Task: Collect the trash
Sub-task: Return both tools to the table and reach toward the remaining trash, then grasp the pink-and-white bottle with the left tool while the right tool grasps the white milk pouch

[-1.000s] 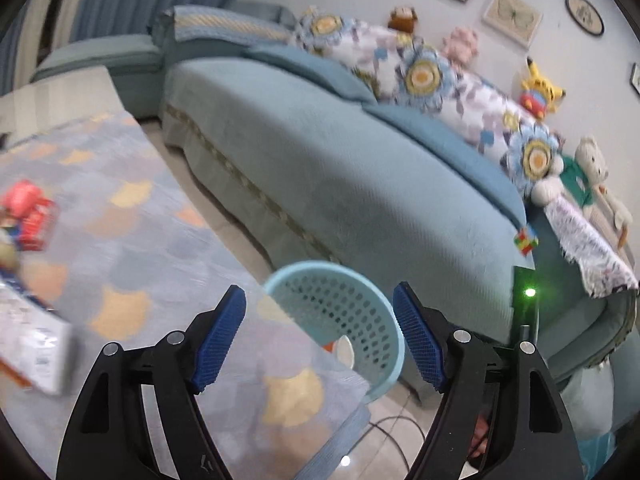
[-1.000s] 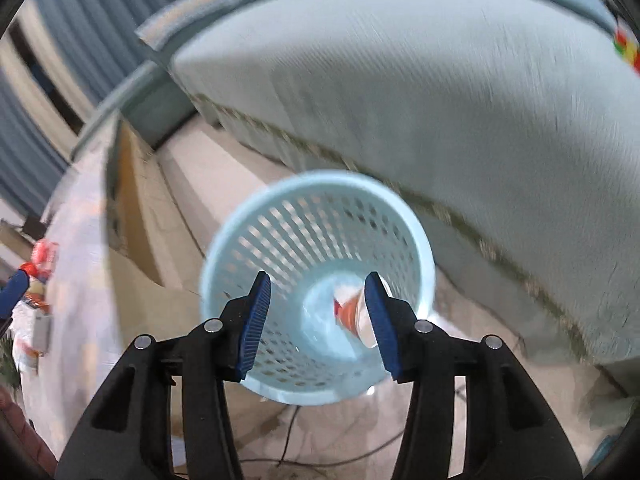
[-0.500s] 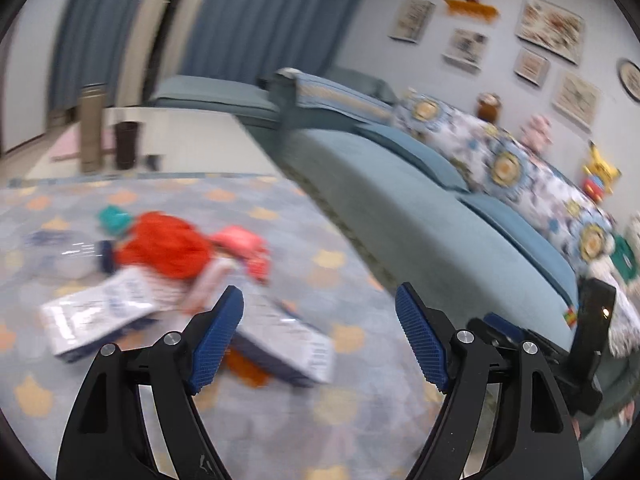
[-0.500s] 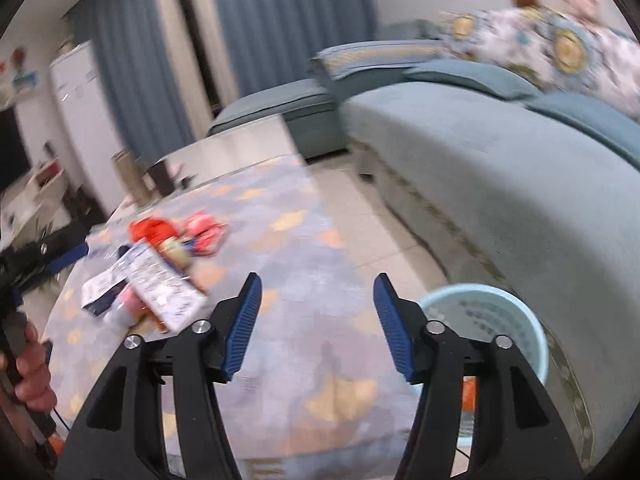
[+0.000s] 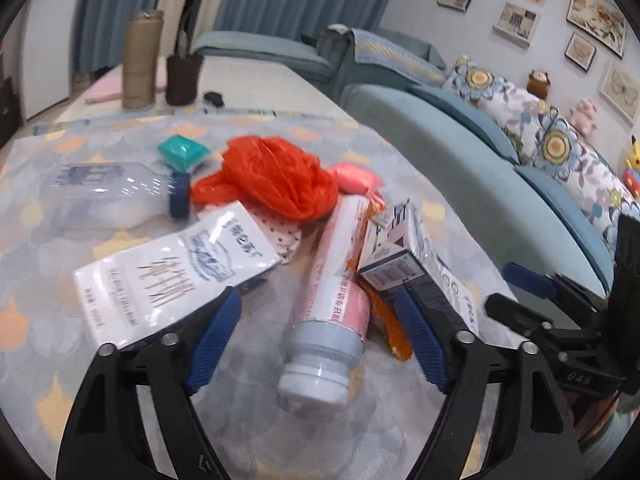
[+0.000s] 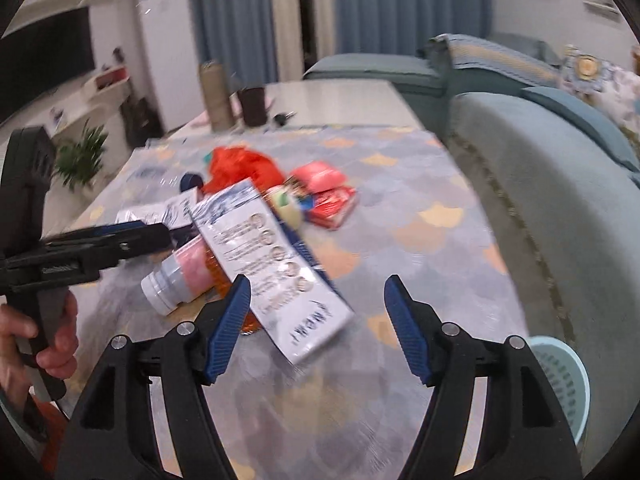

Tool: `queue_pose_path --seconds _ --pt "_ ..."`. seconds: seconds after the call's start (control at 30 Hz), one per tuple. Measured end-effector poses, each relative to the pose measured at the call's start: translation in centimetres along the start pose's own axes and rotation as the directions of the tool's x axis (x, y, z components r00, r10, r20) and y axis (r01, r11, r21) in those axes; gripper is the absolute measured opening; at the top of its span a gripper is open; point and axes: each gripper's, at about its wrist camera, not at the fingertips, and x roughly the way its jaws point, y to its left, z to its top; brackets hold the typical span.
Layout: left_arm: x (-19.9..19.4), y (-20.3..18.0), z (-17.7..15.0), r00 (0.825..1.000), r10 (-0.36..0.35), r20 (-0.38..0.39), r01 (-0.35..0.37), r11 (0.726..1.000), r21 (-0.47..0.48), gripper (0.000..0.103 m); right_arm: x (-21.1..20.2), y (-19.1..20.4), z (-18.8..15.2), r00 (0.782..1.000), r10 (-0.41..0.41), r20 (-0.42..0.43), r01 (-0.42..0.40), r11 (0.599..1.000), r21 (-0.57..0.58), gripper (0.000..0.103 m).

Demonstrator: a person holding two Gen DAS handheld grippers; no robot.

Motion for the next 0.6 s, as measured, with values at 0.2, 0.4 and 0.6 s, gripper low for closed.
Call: queue_pose_path --seconds 0.2,0.4,0.6 --pt "2.2 1.0 0.2 0.997 -0.020 -0.078 0.019 1.000 -0.015 0.065 2.5 0.6 0.1 0.998 0.041 -0.043 -0.044 0.997 -0.060 0.080" --pt "2.7 0.9 0.0 0.995 -0.001 -0.097 0.002 1.000 0.010 0.061 5.1 0.8 1.0 0.992 0.064 -0.105 -0.071 0.996 -0.056 0.079" --pt "3.5 0.7 0.0 0.994 0.001 -0.109 0.000 1.000 0.009 0.061 4.5 0.0 0.6 0.992 0.043 -0.118 -0.040 0.999 0.022 0.061"
